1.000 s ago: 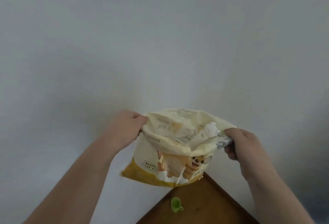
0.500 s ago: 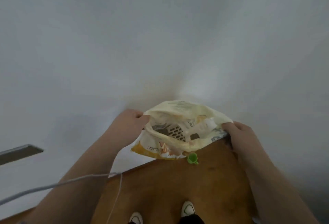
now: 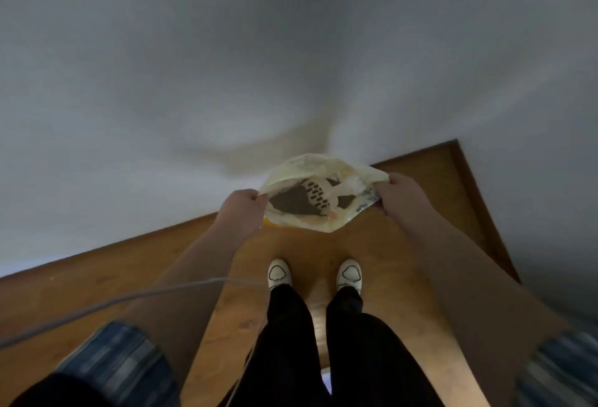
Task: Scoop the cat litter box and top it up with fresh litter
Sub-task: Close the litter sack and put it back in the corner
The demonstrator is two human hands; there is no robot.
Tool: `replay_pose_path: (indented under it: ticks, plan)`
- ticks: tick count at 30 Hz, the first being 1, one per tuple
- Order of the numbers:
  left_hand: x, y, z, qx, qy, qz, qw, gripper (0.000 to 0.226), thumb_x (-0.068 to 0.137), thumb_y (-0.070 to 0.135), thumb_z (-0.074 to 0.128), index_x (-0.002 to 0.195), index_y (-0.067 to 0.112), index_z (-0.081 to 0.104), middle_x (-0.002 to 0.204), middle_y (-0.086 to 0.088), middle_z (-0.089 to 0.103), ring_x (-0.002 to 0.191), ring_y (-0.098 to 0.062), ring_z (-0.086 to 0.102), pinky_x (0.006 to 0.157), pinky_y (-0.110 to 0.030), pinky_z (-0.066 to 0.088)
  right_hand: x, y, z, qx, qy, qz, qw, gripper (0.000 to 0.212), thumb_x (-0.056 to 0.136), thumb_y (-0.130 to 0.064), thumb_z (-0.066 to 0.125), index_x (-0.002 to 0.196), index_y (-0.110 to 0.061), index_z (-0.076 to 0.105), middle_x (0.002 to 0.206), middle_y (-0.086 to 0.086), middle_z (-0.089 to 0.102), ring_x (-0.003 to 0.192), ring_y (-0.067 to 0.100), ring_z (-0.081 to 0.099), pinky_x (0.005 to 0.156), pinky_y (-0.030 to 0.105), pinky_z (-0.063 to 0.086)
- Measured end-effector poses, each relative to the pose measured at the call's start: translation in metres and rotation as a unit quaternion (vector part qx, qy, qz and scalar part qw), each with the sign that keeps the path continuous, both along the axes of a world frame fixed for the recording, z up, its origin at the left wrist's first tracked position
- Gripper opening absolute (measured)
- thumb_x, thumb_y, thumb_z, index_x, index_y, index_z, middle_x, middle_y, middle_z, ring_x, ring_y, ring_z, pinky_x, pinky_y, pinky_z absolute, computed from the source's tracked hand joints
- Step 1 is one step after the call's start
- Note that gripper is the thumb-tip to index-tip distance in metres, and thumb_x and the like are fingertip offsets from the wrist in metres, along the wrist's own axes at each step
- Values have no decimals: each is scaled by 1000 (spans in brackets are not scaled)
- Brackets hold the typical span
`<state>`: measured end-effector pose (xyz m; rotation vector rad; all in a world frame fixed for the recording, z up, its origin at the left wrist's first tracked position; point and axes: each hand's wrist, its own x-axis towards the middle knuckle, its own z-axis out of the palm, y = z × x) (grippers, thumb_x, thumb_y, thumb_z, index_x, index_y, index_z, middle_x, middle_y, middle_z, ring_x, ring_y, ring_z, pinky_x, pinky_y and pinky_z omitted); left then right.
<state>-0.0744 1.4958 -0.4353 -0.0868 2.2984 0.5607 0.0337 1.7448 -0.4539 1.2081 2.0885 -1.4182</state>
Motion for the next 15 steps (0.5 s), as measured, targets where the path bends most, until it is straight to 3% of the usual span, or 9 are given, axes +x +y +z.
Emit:
replay_pose_path:
  ticks: [7, 10, 15]
  plan:
    - [-2, 12, -199, -51, -72, 22, 996, 29, 103, 30, 41, 112, 14, 64, 74, -2, 61, 60, -16, 56, 53, -28, 44, -1, -3, -204, 5, -47, -5, 999, 24, 100, -22, 46, 116, -15, 62, 90, -1, 61, 79, 14, 56, 55, 25, 36]
    - [-5, 14, -288, -64, -81, 27, 994, 33, 103, 31, 41, 118, 16, 66, 75, -2, 61, 61, -17, 55, 53, -29, 43, 1, -4, -292, 8, -61, -9, 998, 28, 99, -21, 48, 123, -16, 60, 103, 3, 64, 91, 20, 60, 66, 29, 42]
    - [-15, 16, -414, -62, -91, 58, 992, 31, 102, 34, 43, 119, 21, 66, 83, -4, 68, 68, -18, 60, 61, -31, 49, -6, -2, -407, 24, -69, -2, 997, 28, 100, -22, 47, 125, -18, 59, 106, 5, 65, 95, 22, 63, 81, 42, 56]
